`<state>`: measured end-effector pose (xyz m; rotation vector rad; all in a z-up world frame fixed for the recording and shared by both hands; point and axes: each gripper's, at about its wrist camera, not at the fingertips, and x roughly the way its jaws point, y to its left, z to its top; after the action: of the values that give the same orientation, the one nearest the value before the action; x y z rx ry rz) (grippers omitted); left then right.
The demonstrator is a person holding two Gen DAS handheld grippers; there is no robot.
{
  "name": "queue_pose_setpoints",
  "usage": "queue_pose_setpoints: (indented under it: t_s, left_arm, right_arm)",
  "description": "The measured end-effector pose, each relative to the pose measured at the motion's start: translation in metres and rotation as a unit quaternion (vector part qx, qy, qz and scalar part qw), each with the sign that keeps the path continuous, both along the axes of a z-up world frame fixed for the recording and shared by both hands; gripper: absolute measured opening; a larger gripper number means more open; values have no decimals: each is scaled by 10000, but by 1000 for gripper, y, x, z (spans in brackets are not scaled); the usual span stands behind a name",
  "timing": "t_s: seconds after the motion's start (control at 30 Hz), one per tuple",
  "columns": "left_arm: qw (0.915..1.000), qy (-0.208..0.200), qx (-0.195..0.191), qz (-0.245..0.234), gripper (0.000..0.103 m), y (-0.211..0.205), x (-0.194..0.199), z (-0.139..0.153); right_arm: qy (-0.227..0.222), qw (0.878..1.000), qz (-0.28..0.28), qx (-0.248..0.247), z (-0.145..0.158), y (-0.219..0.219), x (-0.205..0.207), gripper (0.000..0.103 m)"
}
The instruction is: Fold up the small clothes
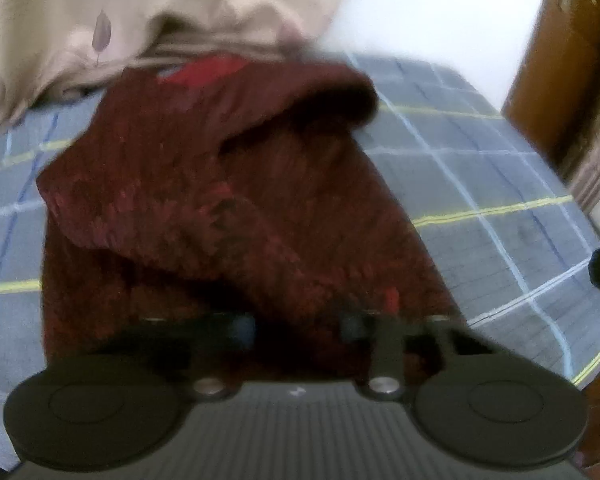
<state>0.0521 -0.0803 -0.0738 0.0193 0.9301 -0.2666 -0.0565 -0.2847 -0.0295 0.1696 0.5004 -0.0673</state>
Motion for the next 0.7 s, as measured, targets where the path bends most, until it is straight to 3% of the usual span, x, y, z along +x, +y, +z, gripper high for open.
queue_pose_setpoints:
  t_s: [0.17,0.4,0.6,0.7]
  left_arm:
    - [9994,-232,-209,162,19,15,-9,14]
    - [9915,-996,-185,812,18,75,-16,76]
    - [9717,-1601,428,1680,18,152,6,122]
    - [9603,-1680,756,2095,18,193,33,132]
  right_arm:
    - [10,9999,-65,98,-1,-5,1,103]
    - [46,10000,-63,38,-2,-5,4,103]
    - [153,9999,44,55,-2,3,12,103]
    - [186,9998,109,-13,-2,10,14,103]
